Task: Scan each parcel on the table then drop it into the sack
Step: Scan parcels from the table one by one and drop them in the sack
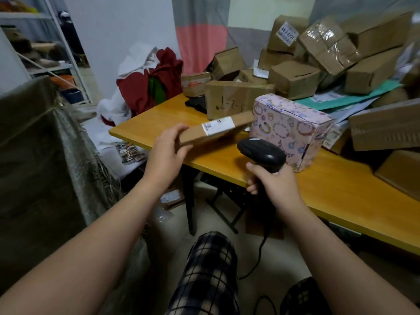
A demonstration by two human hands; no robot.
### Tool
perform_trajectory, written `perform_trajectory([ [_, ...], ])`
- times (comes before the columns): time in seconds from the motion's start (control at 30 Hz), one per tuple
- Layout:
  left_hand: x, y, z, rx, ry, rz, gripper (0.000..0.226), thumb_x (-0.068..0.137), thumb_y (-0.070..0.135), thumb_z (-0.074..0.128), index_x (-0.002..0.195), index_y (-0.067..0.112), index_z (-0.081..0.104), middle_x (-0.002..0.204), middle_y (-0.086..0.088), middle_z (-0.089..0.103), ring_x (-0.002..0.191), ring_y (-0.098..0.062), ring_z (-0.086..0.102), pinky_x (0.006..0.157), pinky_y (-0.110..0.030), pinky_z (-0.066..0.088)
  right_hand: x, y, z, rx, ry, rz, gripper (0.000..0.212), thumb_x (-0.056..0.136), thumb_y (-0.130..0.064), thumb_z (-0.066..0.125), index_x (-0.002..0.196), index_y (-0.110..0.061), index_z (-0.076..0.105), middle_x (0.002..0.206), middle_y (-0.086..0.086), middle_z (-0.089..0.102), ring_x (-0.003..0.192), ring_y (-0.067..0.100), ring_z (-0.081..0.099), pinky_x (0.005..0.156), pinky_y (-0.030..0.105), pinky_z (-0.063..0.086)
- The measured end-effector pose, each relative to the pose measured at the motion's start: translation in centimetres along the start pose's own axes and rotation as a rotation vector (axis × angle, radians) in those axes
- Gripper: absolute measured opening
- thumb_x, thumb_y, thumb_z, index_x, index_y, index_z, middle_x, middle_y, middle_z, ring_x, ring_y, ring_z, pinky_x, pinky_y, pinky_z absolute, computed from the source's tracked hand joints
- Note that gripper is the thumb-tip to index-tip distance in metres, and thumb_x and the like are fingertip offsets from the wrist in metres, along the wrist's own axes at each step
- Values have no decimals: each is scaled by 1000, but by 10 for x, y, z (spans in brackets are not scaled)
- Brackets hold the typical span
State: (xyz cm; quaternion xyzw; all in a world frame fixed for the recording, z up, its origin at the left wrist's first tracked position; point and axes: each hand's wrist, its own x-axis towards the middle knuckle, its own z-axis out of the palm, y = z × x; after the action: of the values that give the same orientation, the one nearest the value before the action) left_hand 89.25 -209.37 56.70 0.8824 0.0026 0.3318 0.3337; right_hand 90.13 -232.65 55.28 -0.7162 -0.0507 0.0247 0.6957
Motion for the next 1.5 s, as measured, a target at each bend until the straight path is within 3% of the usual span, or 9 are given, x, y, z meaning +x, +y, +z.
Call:
perform_trajectory([
  [0.1, -12, -18, 0, 173, -166, 101, 43, 85, 16, 70, 126, 16, 57, 124, -4, 58, 117, -25, 49, 94, -27, 33, 0, 1, 0, -6, -11, -3, 8, 87, -15, 69, 91, -10, 64, 61, 12, 62, 49, 21, 59, 49, 26, 51],
  [0.23, -18, -24, 2, 189, -338, -27, 56, 82, 43, 69, 131, 18, 56, 136, -2, 50, 130, -23, 38, 107, -36, 28, -1, 0, 1, -36, -12, -15, 7, 87, -16, 69, 88, -13, 63, 60, 11, 62, 49, 20, 59, 49, 26, 51],
  [0.33, -13, -13, 5, 200, -166, -226, 54, 91, 50, 54, 132, 15, 51, 138, -8, 42, 132, -26, 32, 107, -40, 30, -1, -1, 0, -53, -28, -11, 8, 87, -17, 68, 90, -13, 63, 61, 10, 62, 50, 20, 60, 52, 28, 52],
  [0.4, -7, -9, 5, 81, -70, -492, 60, 91, 52, 53, 132, 9, 44, 132, -12, 43, 123, -30, 43, 99, -40, 40, -2, -1, 0, -72, -32, -18, 7, 87, -17, 68, 88, -13, 63, 60, 9, 62, 50, 19, 60, 53, 28, 52],
  [0.53, -3, -10, 4, -423, -218, -843, 44, 91, 36, 63, 119, 2, 55, 89, -5, 60, 73, -19, 58, 60, -24, 50, -4, 0, -1, -119, -32, -44, 7, 87, -18, 68, 86, -15, 62, 59, 7, 62, 49, 18, 61, 54, 31, 52],
  [0.63, -4, -15, 4, -464, -146, -782, 35, 89, 28, 67, 109, 0, 61, 86, -4, 62, 75, -16, 58, 58, -19, 46, -7, 4, 1, -167, 4, -78, 11, 85, -20, 71, 88, -13, 64, 59, 4, 63, 49, 16, 62, 56, 32, 54],
  [0.97, -19, -16, 5, -399, -22, -527, 39, 88, 22, 68, 119, 1, 56, 86, -1, 63, 80, -11, 61, 71, -20, 49, -46, 28, 17, -223, 48, -87, 15, 79, -22, 75, 90, -16, 67, 64, -2, 66, 61, 15, 66, 59, 27, 53],
  [1.17, -21, -14, 5, -371, -12, -523, 41, 89, 22, 67, 122, 3, 54, 97, -8, 65, 93, -18, 64, 85, -29, 53, -50, 22, 16, -218, 22, -72, 14, 83, -21, 73, 93, -15, 66, 64, -2, 64, 49, 4, 62, 47, 14, 45],
  [1.5, -24, -11, 5, -409, -6, -545, 40, 87, 22, 69, 119, 2, 56, 88, 0, 64, 84, -12, 65, 79, -25, 53, -53, 20, 17, -208, 1, -98, 12, 79, -24, 75, 86, -22, 65, 62, -2, 65, 53, 9, 63, 53, 21, 51],
])
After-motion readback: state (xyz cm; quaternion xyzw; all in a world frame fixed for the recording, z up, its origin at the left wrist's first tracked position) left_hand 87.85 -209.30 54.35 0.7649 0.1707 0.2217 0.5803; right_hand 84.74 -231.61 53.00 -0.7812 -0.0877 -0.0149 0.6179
